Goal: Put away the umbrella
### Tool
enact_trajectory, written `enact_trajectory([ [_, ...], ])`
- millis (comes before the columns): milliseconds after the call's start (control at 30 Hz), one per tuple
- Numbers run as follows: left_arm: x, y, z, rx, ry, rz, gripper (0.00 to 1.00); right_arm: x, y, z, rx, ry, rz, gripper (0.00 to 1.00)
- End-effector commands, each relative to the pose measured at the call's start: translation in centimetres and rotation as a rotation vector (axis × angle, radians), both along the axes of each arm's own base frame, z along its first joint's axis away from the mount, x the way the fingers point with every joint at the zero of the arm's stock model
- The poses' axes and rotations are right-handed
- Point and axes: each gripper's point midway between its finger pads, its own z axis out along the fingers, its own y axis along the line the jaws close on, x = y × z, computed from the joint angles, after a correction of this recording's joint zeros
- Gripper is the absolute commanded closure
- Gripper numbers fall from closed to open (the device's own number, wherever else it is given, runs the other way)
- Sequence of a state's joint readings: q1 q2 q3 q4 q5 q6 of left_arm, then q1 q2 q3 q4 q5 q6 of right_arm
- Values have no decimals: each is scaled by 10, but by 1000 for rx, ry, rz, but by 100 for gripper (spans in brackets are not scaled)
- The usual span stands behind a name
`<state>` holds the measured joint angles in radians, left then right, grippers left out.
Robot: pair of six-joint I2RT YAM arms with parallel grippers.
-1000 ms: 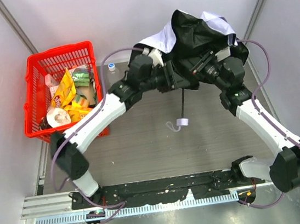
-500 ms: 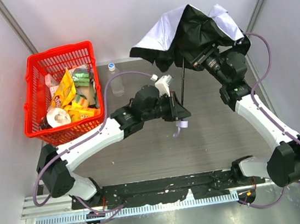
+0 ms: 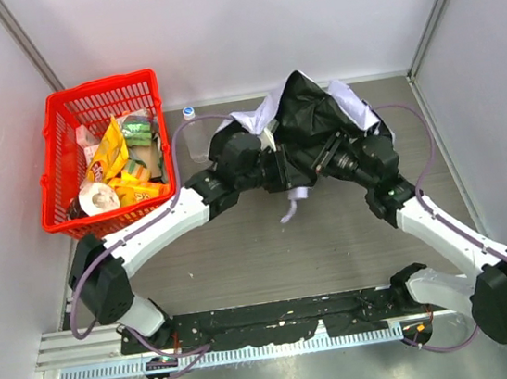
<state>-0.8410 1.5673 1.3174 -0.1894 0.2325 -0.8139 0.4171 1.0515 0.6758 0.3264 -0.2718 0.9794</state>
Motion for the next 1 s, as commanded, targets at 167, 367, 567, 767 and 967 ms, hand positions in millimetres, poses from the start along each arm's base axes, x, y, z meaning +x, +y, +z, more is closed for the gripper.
enact_trajectory([
  [167,-92,38,54,-155,-263,-164,0,48,-41,94,-100,-566,10,100],
  [367,-110,116,130,-135,-513,-80,0,-11,-27,88,-255,-1037,216,100],
  [567,-21,186,193,-191,-432,459,0,-55,-22,105,-214,-1167,340,100],
  [767,-3,137,233,-525,-450,159,0,-74,-19,107,-181,-1158,425,100],
  [967,-14,107,234,-589,-580,-94,0,-74,-18,109,-174,-1127,437,99],
])
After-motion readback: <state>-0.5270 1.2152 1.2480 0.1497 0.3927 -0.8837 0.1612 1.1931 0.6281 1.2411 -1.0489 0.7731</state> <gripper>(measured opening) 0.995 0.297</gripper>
